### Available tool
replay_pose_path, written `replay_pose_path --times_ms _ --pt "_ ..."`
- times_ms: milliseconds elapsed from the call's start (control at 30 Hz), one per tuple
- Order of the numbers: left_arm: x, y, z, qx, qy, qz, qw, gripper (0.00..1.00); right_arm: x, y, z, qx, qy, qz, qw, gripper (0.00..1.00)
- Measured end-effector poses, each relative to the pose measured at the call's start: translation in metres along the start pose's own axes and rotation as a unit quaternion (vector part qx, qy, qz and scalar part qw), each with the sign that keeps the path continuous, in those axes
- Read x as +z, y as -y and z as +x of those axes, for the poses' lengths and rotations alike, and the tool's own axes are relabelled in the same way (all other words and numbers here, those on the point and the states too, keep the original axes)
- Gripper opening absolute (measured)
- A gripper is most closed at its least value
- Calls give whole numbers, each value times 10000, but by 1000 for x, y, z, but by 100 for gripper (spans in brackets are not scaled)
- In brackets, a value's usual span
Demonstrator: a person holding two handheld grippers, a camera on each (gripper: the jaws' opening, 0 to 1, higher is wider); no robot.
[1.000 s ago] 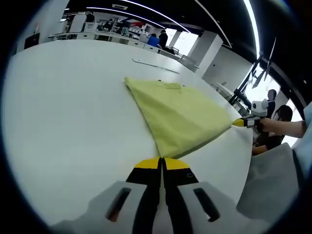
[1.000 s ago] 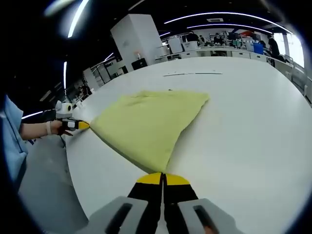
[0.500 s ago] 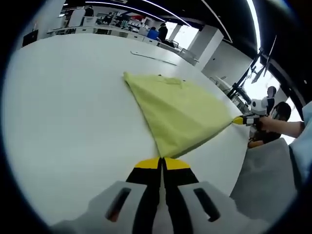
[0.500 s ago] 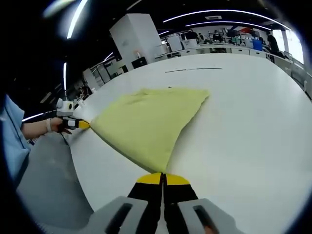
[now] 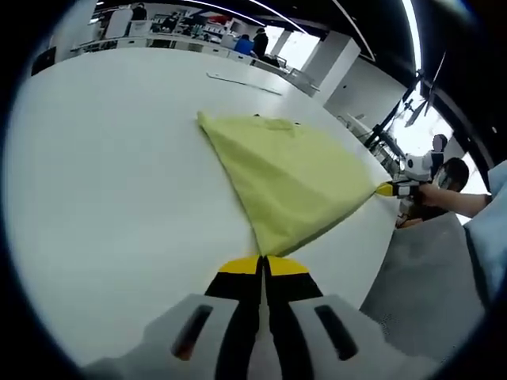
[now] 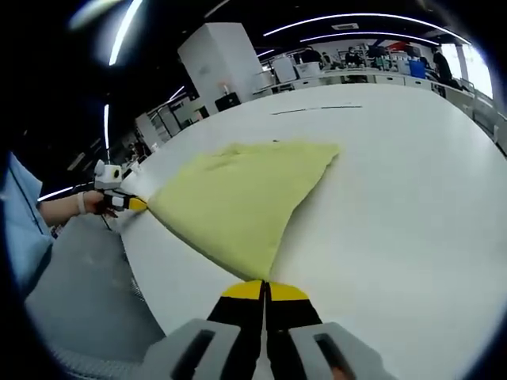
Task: Fold the garment on the visible template until the final outline fits inside the template.
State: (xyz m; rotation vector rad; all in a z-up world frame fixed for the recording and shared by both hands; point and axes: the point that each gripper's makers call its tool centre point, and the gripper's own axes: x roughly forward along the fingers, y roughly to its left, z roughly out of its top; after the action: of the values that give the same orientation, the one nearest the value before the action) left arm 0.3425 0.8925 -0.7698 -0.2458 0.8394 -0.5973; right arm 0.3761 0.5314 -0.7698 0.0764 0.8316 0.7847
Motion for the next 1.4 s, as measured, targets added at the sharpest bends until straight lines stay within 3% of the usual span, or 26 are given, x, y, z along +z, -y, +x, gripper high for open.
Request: replay_pose_path --times_ms 233,300,400,533,700,867,1067,1267,1400 --pt "0 3 -3 -83 77 -81 9999 0 3 3 -2 -156 -5 -169 9997 0" --pt "5 2 -9 -122 233 -83 9996 1 7 4 -6 -155 50 -168 9997 10" --pt "18 5 -18 -199 558 -102 9982 15 13 4 -13 -184 151 -190 9995 31" --pt "40 6 -30 -154 962 311 9948 41 23 3 -21 -288 243 -299 9988 52" --pt "54 10 -35 -113 1135 657 9913 66 27 -5 -23 -401 276 -440 9978 73" --pt "60 16 -31 -7 1188 936 9885 99 37 -8 -25 -591 483 -696 9946 100" --pt "61 17 -28 103 1194 1087 9868 99 44 -5 -27 -635 693 -708 9930 100" --pt "71 8 -30 468 1653 907 9809 99 44 1 -26 -655 767 -383 9942 100" --pt "70 -2 -31 679 1719 789 9796 99 53 -5 -30 -596 883 -536 9929 100"
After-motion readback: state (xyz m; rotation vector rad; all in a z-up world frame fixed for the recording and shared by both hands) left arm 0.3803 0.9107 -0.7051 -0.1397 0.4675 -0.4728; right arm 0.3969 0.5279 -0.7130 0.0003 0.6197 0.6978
